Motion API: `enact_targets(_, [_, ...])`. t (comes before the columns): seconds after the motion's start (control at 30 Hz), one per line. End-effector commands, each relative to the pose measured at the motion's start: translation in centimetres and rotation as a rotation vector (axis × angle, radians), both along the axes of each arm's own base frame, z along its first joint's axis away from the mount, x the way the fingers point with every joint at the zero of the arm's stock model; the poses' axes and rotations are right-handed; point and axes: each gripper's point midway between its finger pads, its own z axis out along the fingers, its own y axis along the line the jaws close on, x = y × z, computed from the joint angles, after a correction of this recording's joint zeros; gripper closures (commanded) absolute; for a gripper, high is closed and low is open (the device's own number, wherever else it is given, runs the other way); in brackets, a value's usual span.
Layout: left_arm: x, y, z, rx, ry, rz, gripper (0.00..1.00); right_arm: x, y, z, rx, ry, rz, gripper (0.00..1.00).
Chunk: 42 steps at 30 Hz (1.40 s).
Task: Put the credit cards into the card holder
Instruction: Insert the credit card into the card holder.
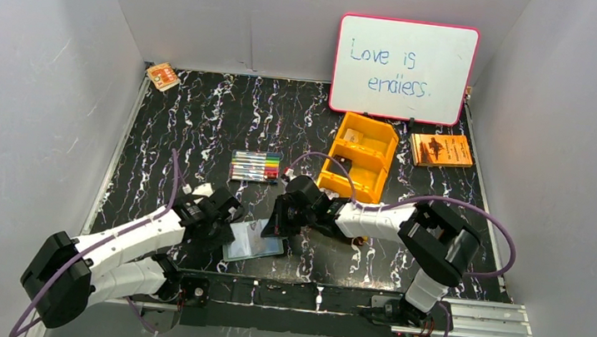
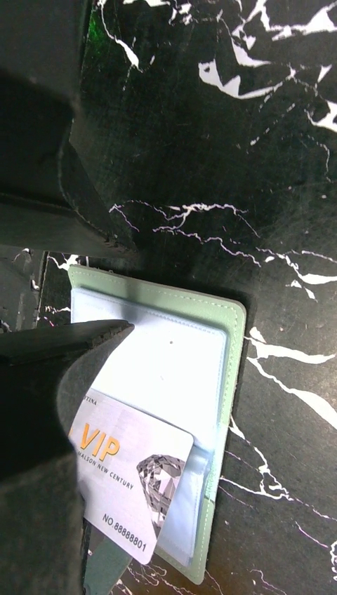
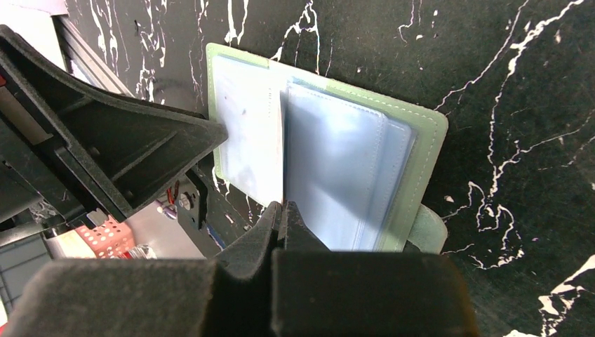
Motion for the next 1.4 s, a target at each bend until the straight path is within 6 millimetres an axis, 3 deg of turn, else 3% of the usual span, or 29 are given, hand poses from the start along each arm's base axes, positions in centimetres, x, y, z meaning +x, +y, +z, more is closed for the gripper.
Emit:
enact_targets(0.0, [0.5,1.0,1.7,0.020,-0.050,0.045,0.64,0.7,0.9,1.5,0.053,-0.013,-0.013,1.00])
enact_targets(0.23, [0.8,2.2,2.8,0.047,-0.095,0.113,0.64,0.5,0.9,1.4,0.063,0.015,-0.026,1.00])
enact_targets(0.47, [0.0,3.1,1.3,0.089,-0.053,0.163,0.66,0.4,1.2,2.0,0.096,0.052,-0.041,1.00])
enact_targets(0.97, [-0.5,2.8,0.0,0.088,-0.011,0.147,0.67,0.1,0.0,0.3,0.049,0.095,-0.074,1.00])
enact_targets(1.37, [-1.0,2.3,-0.8,0.067,0.017,0.134,0.68,-0.2,0.8,0.3,0.078,0.107,-0.040,1.00])
